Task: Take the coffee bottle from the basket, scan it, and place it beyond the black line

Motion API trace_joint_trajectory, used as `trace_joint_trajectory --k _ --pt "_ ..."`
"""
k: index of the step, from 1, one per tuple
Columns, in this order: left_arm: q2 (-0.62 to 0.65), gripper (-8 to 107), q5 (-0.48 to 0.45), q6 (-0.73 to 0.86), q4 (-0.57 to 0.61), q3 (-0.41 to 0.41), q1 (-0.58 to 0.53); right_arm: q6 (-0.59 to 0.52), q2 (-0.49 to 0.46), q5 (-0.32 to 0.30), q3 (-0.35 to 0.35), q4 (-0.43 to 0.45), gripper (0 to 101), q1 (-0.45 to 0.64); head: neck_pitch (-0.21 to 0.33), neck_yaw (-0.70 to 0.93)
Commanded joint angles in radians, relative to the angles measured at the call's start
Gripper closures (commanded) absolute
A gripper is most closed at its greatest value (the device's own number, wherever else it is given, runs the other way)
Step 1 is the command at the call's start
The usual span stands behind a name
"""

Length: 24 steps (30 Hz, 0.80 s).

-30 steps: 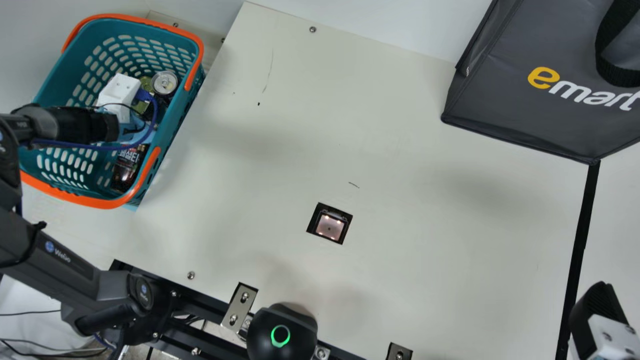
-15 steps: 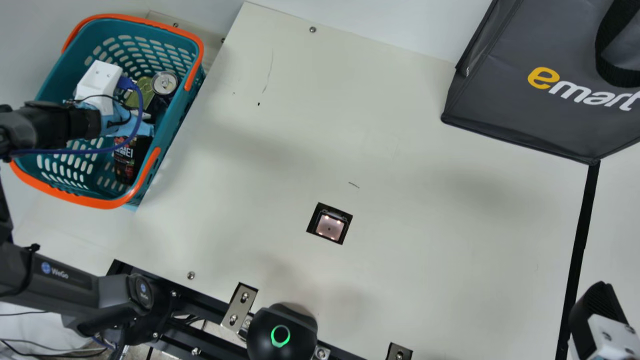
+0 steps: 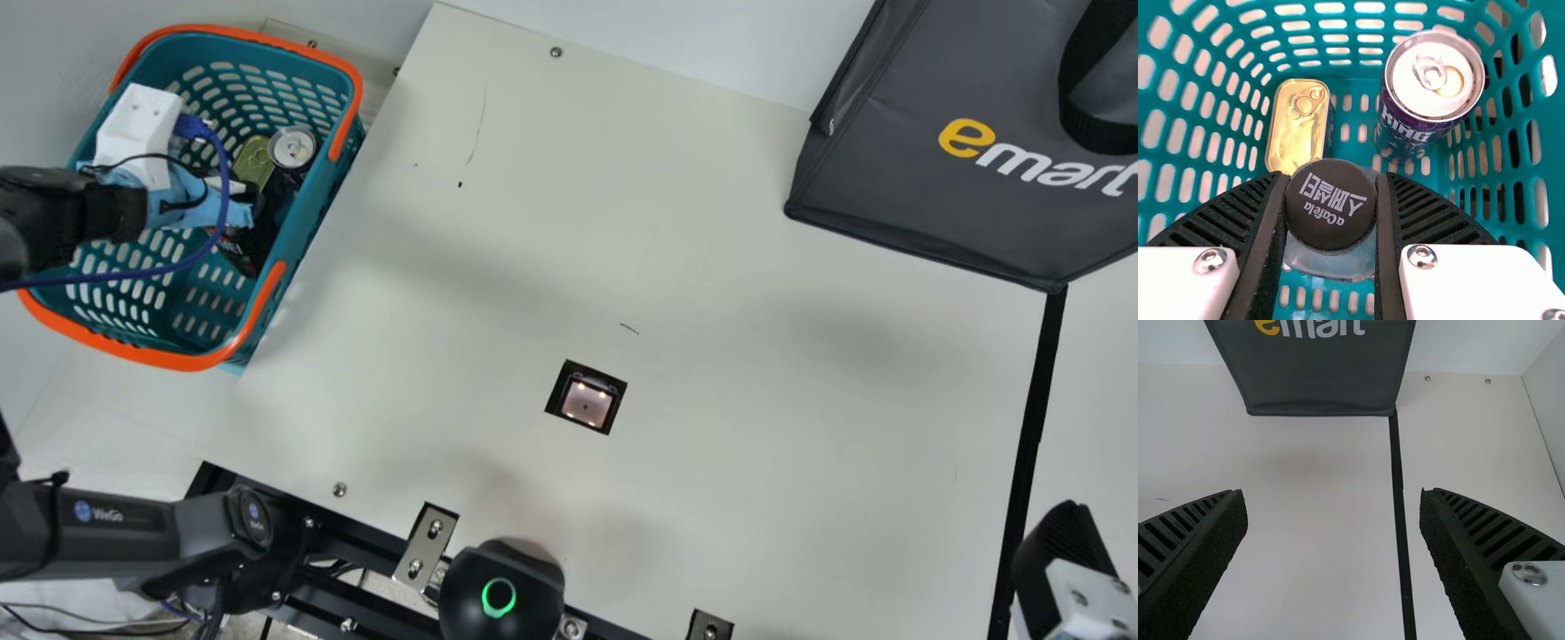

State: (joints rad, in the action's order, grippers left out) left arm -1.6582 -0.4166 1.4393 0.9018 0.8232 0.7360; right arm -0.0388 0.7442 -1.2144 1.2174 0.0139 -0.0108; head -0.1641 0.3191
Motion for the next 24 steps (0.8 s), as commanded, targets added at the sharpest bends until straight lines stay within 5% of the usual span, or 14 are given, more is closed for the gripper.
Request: trace_joint_trajectory --k 1,24 --pt "0.016 89 -0.015 -0.037 -0.028 0.006 0.005 0.000 0.000 0.000 0.000 0.000 10 0.000 0.026 0.002" --pt "0.165 89 -0.262 -0.336 -0.207 0.212 0.024 0.000 0.000 0.001 0.000 0.000 10 0.000 0.026 0.002"
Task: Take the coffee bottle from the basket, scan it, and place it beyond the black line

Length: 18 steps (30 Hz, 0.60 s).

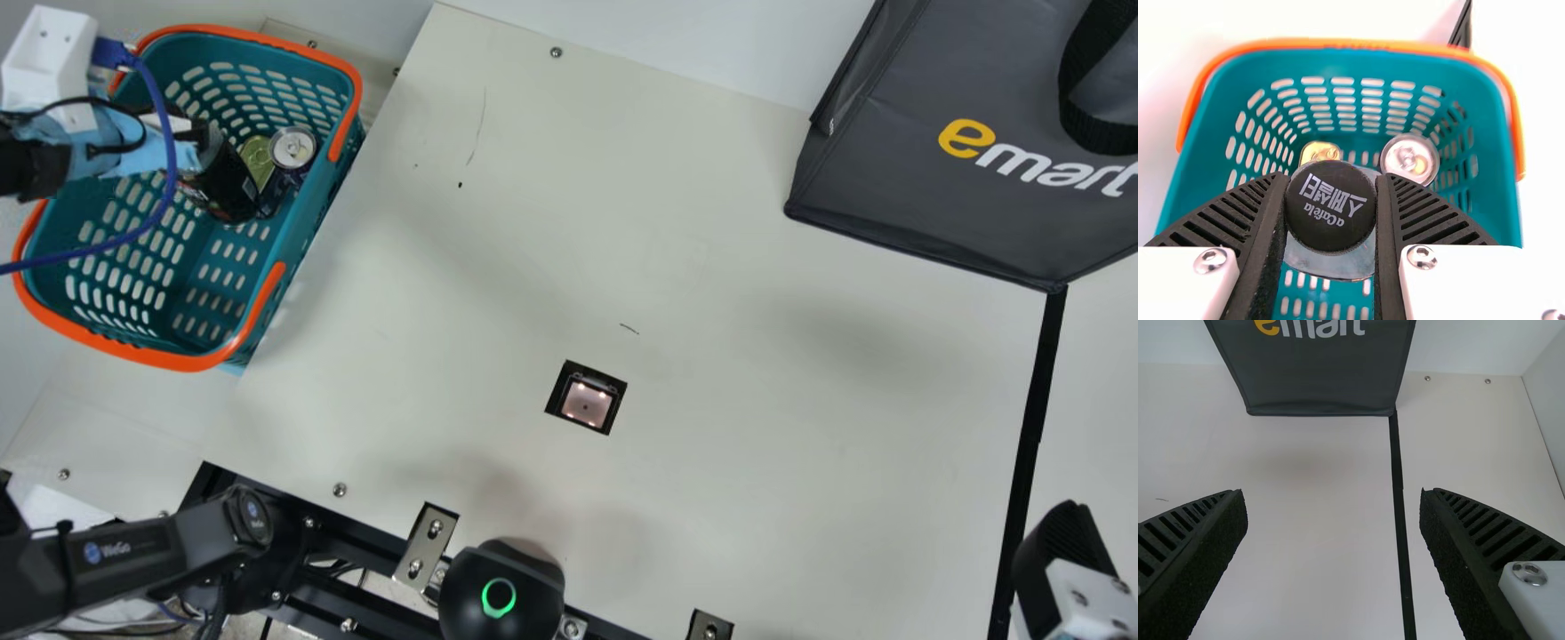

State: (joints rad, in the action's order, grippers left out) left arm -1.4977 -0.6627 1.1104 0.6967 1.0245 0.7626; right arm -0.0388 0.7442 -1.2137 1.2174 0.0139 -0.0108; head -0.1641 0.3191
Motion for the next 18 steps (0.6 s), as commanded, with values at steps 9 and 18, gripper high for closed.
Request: trace_joint_trajectory --k 9,18 --pt "0.050 89 -0.114 -0.035 -0.005 0.087 -0.009 0.000 0.000 0.000 0.000 0.000 10 0.000 0.026 0.002" --pt "0.083 89 -0.186 -0.043 -0.018 0.153 -0.032 0.000 0.000 -0.001 0.000 0.000 10 0.000 0.026 0.002"
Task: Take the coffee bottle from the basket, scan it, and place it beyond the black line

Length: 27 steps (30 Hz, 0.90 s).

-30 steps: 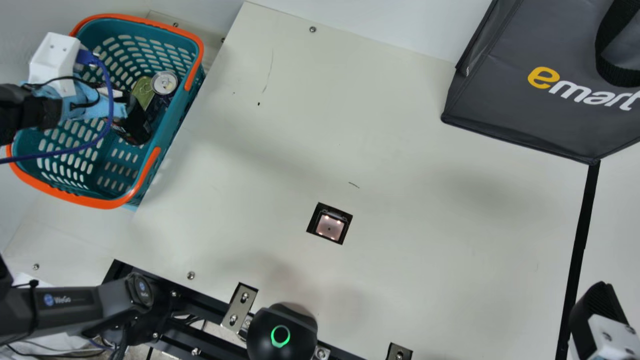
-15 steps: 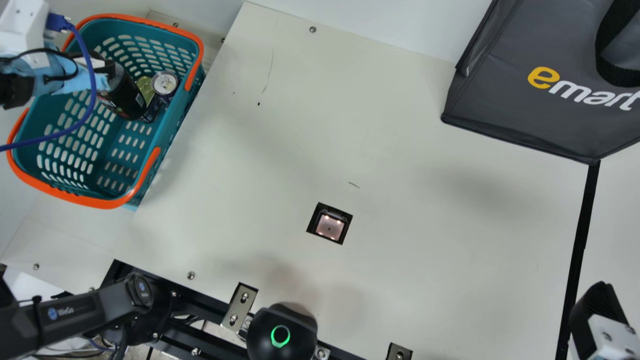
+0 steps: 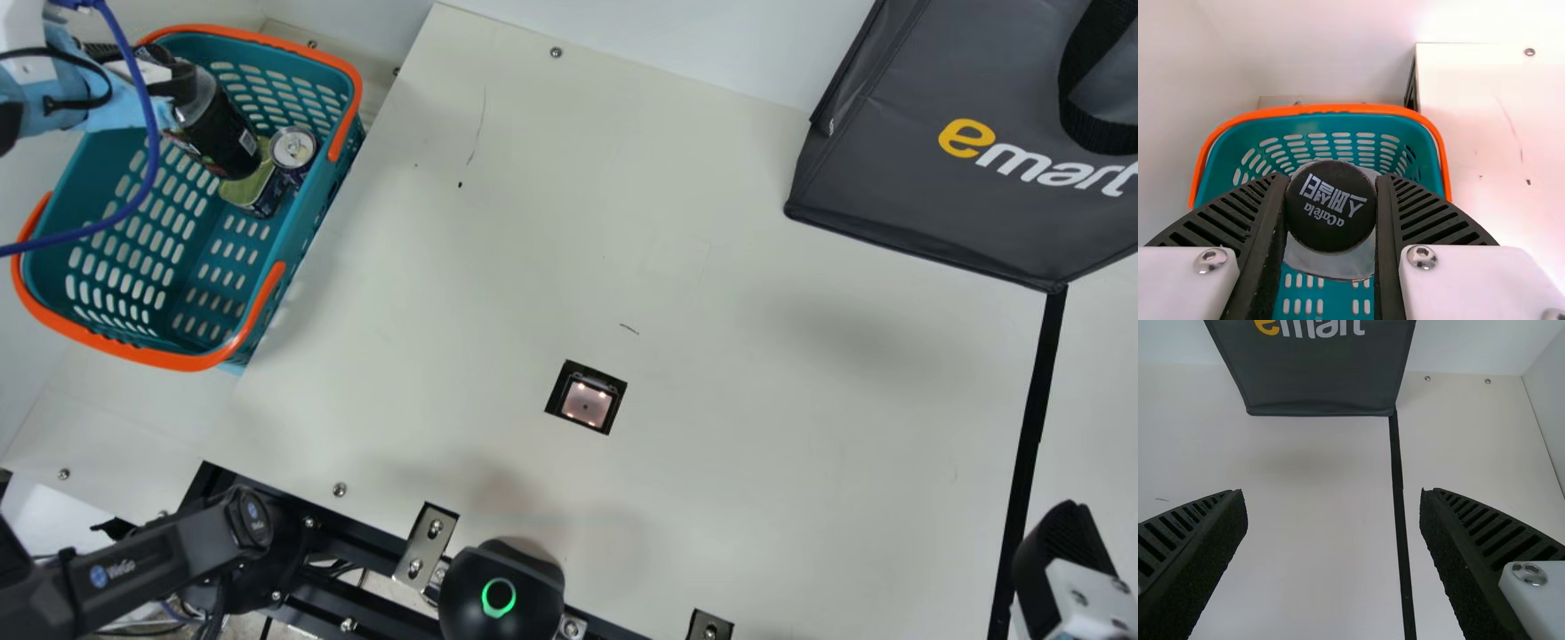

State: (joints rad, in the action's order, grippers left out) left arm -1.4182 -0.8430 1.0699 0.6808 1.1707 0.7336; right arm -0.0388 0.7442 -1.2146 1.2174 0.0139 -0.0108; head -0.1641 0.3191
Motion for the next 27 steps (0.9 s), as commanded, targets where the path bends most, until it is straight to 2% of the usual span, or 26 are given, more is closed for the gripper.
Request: trace_joint_trajectory --k 1,27 --pt "0.006 89 -0.013 -0.005 -0.005 0.015 -0.007 0.000 0.000 0.000 0.000 0.000 10 0.000 0.026 0.002" --pt "0.060 89 -0.228 -0.248 -0.112 0.261 -0.231 0.000 0.000 0.001 0.000 0.000 10 0.000 0.026 0.002"
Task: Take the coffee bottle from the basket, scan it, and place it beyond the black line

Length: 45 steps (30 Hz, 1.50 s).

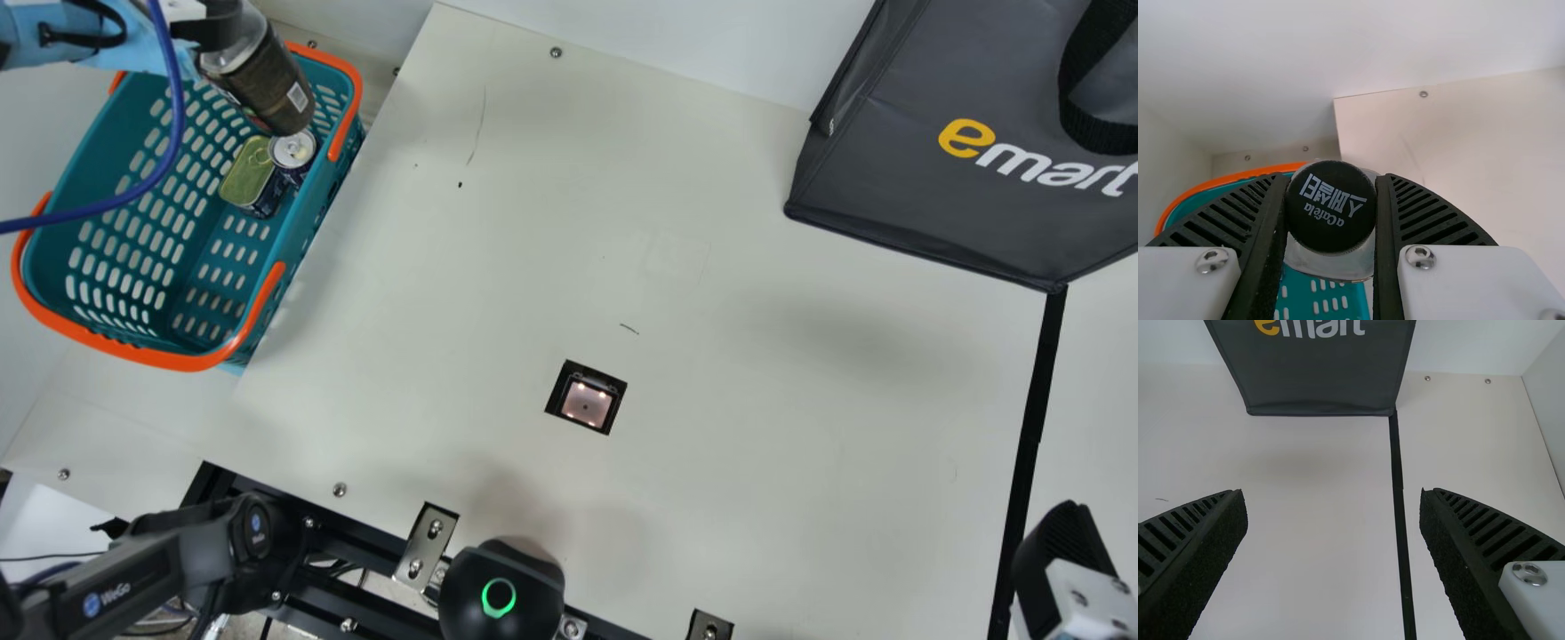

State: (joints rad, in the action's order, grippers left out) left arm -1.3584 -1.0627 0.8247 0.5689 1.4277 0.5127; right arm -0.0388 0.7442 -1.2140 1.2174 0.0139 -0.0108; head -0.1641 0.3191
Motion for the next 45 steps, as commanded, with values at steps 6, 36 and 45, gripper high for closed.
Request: trace_joint_trajectory --k 6,36,45 --pt "0.008 89 -0.051 -0.017 -0.014 0.027 -0.064 0.000 0.000 0.000 0.000 0.000 10 0.000 0.026 0.002" --pt "0.095 89 -0.083 0.048 -0.028 -0.145 -0.425 0.000 0.000 -0.001 0.000 0.000 10 0.000 0.026 0.002" --pt "0.099 89 -0.086 0.090 -0.005 -0.187 -0.513 0.000 0.000 0.000 0.000 0.000 10 0.000 0.026 0.002"
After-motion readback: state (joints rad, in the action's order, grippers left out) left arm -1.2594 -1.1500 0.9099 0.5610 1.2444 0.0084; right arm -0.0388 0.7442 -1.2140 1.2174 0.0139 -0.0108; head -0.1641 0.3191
